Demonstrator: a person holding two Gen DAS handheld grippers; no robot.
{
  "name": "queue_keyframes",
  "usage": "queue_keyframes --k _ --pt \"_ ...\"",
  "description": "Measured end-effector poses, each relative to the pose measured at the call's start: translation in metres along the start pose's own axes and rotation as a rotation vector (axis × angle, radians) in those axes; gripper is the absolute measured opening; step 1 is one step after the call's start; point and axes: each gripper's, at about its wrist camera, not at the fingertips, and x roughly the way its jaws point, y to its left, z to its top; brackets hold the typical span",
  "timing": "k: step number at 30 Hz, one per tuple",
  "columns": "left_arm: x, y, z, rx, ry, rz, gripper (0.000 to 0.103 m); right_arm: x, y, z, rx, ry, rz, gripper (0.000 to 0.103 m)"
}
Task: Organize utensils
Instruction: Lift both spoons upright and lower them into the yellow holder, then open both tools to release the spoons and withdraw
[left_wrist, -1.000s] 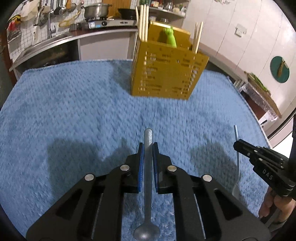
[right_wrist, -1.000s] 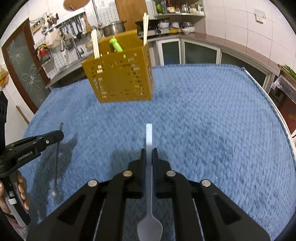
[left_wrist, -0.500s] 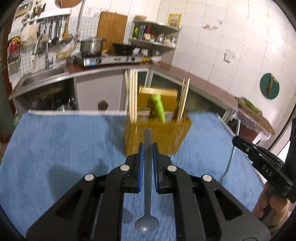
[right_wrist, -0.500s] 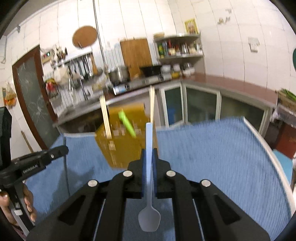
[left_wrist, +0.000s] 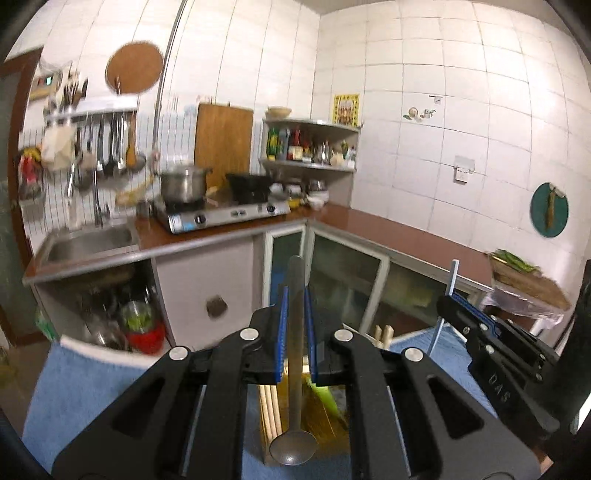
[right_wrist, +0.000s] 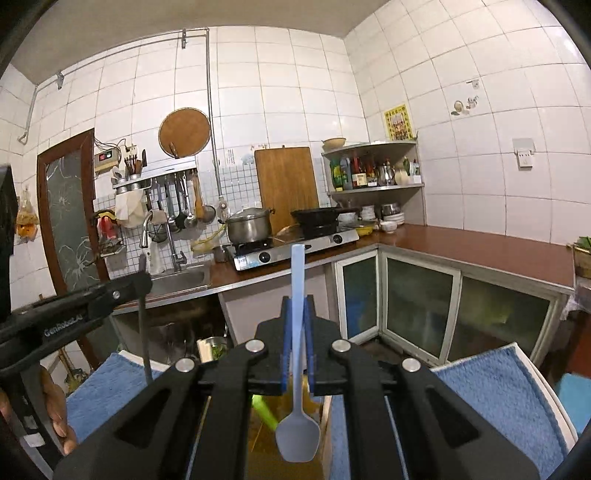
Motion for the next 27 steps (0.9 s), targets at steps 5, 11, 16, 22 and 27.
queue_keyframes --k 5,11,16,22,27 --pt "0.038 -0.005 -0.018 0.015 -0.025 -0.005 0.008 0.022 -0.007 -0.026 0.011 -0.016 0.019 0.007" --pt "0.067 0.000 -0.064 0.023 0.041 -0.001 0.008 0.036 -0.014 -0.064 -0.001 0.002 0.035 0.007" --pt "0.076 0.008 -0.091 0.022 0.073 0.011 0.008 0.041 -0.020 -0.094 0.001 0.025 0.038 0.007" --pt "0.072 0.010 -0.115 0.054 0.076 0.042 0.008 0.044 -0.022 -0.122 -0.004 0.046 0.026 0.007" --pt "0.069 0.015 -0.128 0.054 0.104 0.061 0.009 0.039 -0.020 -0.128 -0.008 0.054 0.035 0.008"
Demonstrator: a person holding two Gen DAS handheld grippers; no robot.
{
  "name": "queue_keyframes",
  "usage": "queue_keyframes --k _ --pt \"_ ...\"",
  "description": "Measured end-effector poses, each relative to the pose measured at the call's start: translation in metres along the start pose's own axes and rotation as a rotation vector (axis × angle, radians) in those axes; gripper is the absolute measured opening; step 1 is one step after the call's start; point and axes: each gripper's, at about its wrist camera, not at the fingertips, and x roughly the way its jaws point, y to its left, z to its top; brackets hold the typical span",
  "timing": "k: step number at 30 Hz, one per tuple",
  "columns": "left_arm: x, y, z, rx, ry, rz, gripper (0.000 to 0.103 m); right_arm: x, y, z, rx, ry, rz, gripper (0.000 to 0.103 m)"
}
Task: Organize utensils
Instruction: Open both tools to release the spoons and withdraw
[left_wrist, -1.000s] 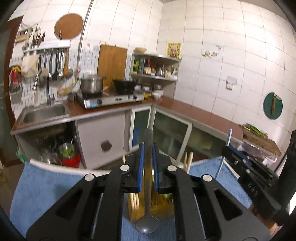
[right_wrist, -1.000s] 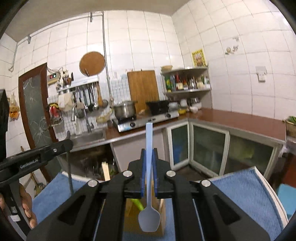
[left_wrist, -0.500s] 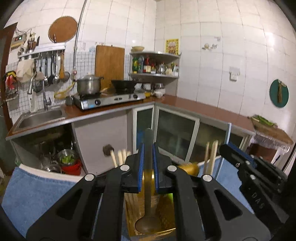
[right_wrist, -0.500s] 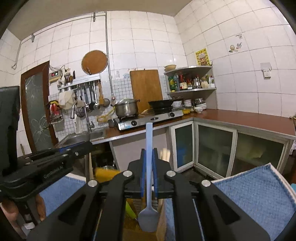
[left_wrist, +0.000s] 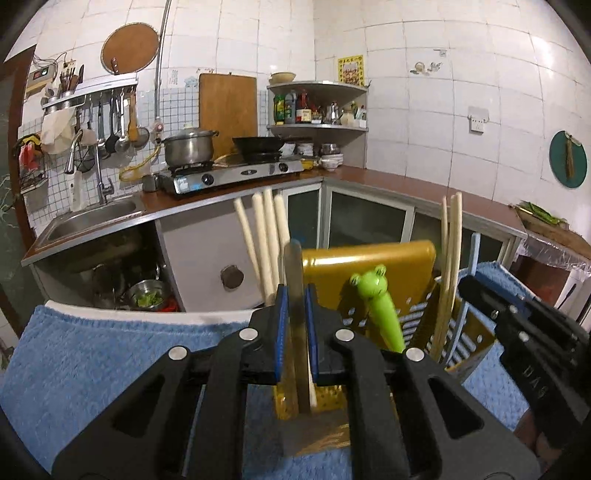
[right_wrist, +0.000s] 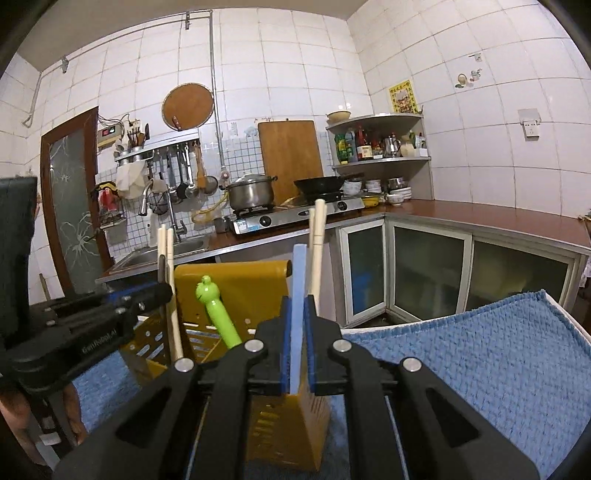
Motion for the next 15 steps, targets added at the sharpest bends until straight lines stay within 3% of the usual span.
queue_keyframes --k 4,6,8,9,12,14,15 --pt "-0.013 0.003 -0.001 -0.012 0.006 -0.011 0.010 -0.010 0.004 0.004 -0.005 0.013 0.016 0.008" --pt "-0.024 0.005 0.001 -0.020 0.009 -0.013 0.023 -0.017 0.005 0.009 -0.004 0.023 0.011 0.010" --pt "-0.042 0.010 0.002 -0.038 -0.010 0.002 0.045 -0.028 0.005 0.013 -0.004 0.020 0.001 0.025" --pt "-0.049 0.010 0.002 -0.038 -0.016 0.006 0.049 -0.035 0.006 0.014 -0.008 0.016 -0.011 0.035" --pt "-0.077 0.013 -0.001 -0.016 -0.039 0.030 0.062 -0.056 0.008 0.014 -0.024 0.031 -0.031 0.038" --pt "-0.103 0.016 -0.008 -0.015 -0.074 0.045 0.087 -0.073 0.010 0.010 -0.031 0.037 -0.044 0.042" --pt "-0.113 0.018 -0.011 -0.021 -0.088 0.057 0.092 -0.084 0.013 0.007 -0.034 0.035 -0.048 0.048"
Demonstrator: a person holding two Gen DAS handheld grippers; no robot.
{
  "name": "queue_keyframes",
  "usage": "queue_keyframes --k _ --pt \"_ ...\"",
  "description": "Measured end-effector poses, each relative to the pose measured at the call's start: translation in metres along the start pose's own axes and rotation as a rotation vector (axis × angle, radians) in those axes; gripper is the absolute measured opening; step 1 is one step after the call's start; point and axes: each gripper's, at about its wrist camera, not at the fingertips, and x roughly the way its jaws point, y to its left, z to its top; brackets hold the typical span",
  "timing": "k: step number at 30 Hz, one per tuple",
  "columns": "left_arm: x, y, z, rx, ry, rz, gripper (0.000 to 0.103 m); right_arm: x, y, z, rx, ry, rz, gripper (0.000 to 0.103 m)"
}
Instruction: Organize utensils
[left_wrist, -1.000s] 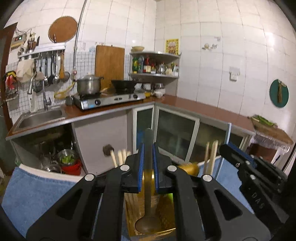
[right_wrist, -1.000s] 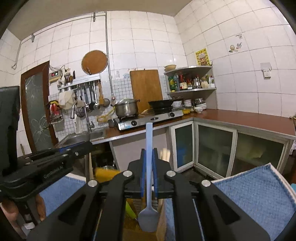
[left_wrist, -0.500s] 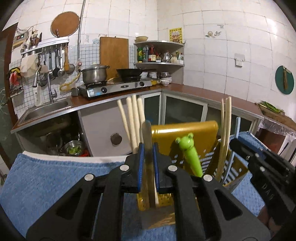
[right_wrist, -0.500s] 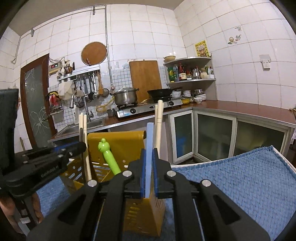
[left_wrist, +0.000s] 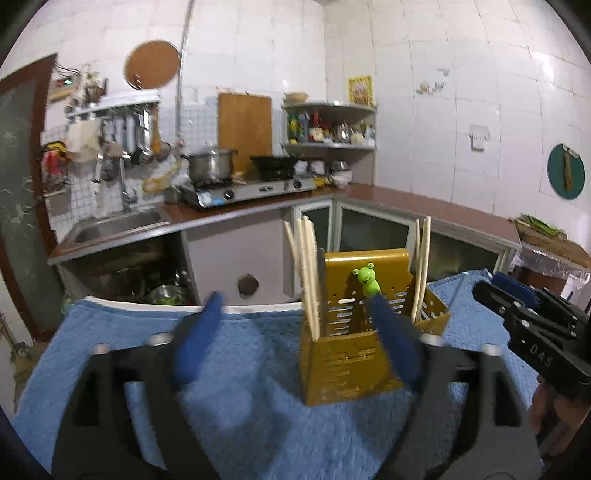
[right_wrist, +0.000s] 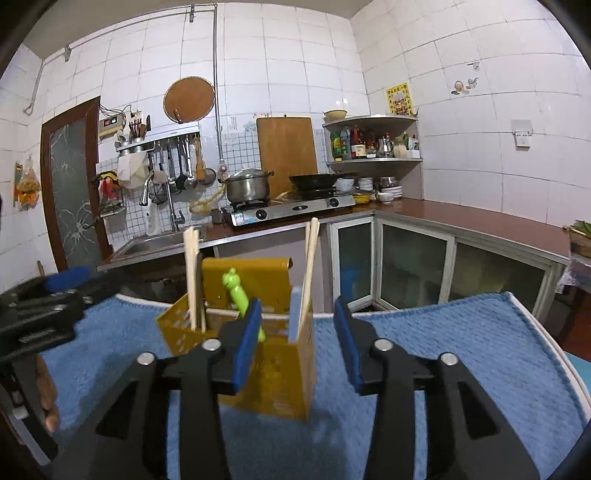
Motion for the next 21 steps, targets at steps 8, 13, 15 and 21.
queue_keyframes --k 8,13,15,21 --pt "-0.078 0.008 -0.045 0.005 0.008 0.079 0.098 -0.075 0.029 -0.039 -0.037 -0.007 -0.036 0.081" --pt "-0.110 0.013 -0.075 -0.012 0.043 0.077 0.098 -0.114 0.047 -0.059 -0.036 0.002 -0.037 0.095" --pt "-0.125 0.011 -0.086 0.022 0.027 0.091 0.098 -0.128 0.053 -0.067 -0.043 0.002 -0.042 0.098" --pt "-0.148 0.004 -0.111 0.037 -0.001 0.157 0.098 -0.147 0.058 -0.088 -0.016 0.023 -0.066 0.099"
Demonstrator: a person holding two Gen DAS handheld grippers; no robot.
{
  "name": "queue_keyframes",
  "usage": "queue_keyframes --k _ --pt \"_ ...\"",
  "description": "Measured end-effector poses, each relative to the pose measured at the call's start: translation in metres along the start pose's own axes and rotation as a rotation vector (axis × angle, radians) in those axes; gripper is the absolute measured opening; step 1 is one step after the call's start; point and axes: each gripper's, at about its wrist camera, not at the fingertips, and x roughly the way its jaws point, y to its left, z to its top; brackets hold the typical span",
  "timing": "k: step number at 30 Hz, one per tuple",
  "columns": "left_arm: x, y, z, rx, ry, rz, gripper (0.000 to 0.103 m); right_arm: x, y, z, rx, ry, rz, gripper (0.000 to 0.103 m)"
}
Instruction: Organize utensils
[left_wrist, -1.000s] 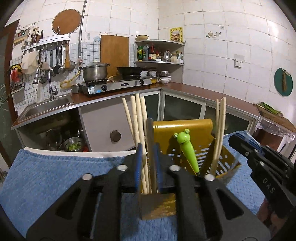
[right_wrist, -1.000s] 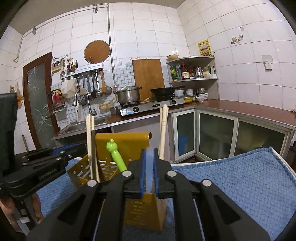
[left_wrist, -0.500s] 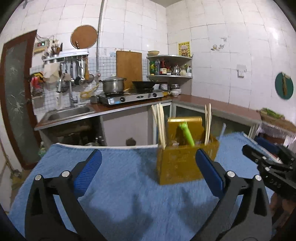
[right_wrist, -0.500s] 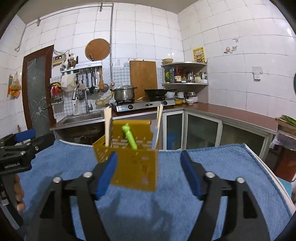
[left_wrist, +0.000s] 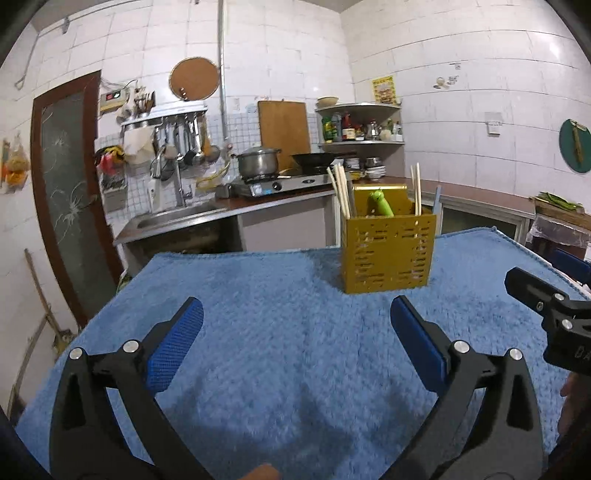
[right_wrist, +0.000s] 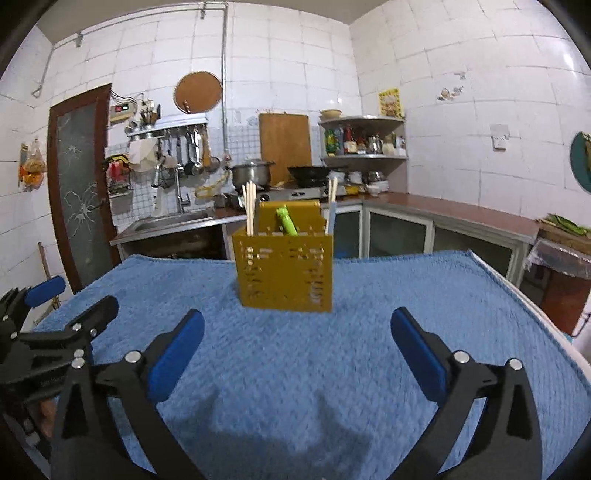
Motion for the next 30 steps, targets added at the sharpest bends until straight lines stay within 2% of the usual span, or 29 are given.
queue_keyframes --k 7,20,30 --pt "-0.007 -0.005 -0.011 0.006 -0.053 0.029 0.098 0.003 -0.003 -0.015 -0.018 0.001 -0.037 0.099" --pt "0.003 0.008 -0.019 -0.060 -0.031 0.006 0.098 -0.004 -0.001 -0.016 -0.048 -0.054 -0.085 0.099" --pt "0.000 0.010 -0.019 -0.066 -0.039 0.008 0.098 -0.014 0.005 -0.014 -0.066 -0.084 -0.101 0.099"
